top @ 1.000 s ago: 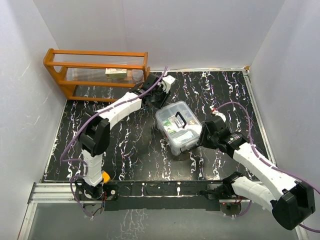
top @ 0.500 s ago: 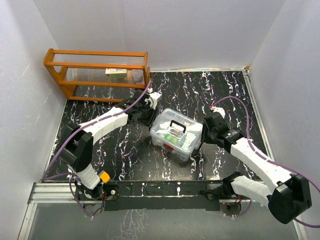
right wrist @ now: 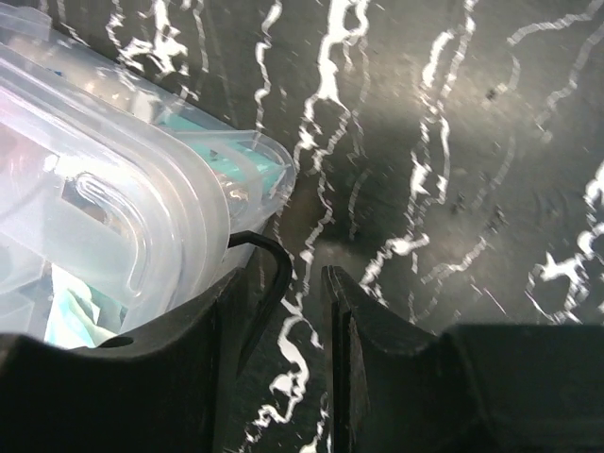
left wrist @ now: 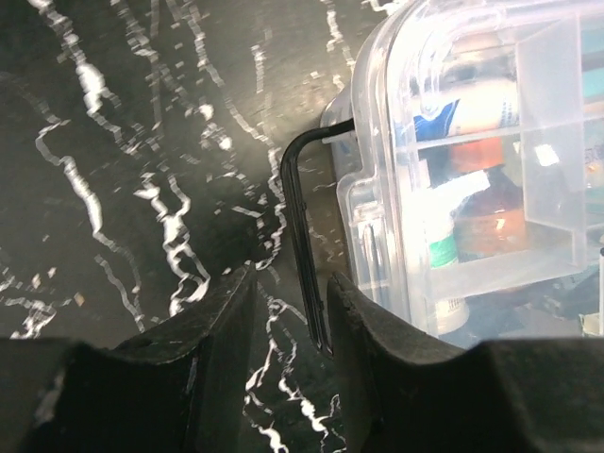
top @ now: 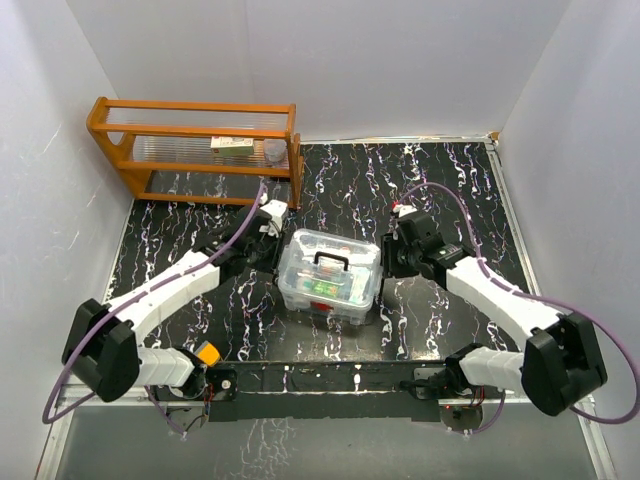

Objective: Organize the medicine kit

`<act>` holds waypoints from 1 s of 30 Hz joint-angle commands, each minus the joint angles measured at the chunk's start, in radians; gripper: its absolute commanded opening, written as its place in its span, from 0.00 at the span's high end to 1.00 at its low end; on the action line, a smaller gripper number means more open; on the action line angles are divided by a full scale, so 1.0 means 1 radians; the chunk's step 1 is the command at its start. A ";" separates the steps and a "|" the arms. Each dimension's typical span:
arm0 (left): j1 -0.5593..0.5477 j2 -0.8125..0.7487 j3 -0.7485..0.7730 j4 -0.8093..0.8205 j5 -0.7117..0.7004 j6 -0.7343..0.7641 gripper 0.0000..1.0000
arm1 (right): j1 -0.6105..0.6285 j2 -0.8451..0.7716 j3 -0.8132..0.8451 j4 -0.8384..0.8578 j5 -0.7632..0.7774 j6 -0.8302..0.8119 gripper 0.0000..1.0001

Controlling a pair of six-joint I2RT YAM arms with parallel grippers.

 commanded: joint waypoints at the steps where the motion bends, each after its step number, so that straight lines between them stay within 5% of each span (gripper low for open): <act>1: -0.045 -0.099 -0.038 0.074 -0.058 -0.104 0.63 | 0.025 0.070 0.086 0.316 -0.256 0.065 0.63; 6: 0.002 -0.170 -0.076 0.030 -0.197 -0.178 0.63 | 0.026 0.100 0.099 0.323 -0.184 0.108 0.64; 10: 0.023 -0.224 -0.032 -0.020 -0.228 -0.186 0.62 | 0.024 0.035 0.100 0.214 0.025 0.144 0.64; 14: 0.023 -0.222 0.074 -0.071 -0.168 -0.170 0.40 | 0.016 -0.049 0.089 0.057 0.216 0.189 0.62; 16: 0.023 -0.197 0.128 -0.101 -0.135 -0.155 0.37 | 0.006 -0.077 0.084 -0.017 0.259 0.213 0.62; 20: 0.022 -0.156 0.195 -0.123 -0.052 -0.135 0.33 | 0.004 -0.147 0.069 -0.042 0.131 0.223 0.59; 24: 0.023 -0.147 0.184 -0.055 0.107 -0.115 0.24 | 0.004 -0.203 0.042 0.096 -0.137 0.215 0.42; 30: 0.023 -0.146 0.133 -0.001 0.185 -0.104 0.09 | 0.003 -0.166 0.011 0.199 -0.249 0.284 0.38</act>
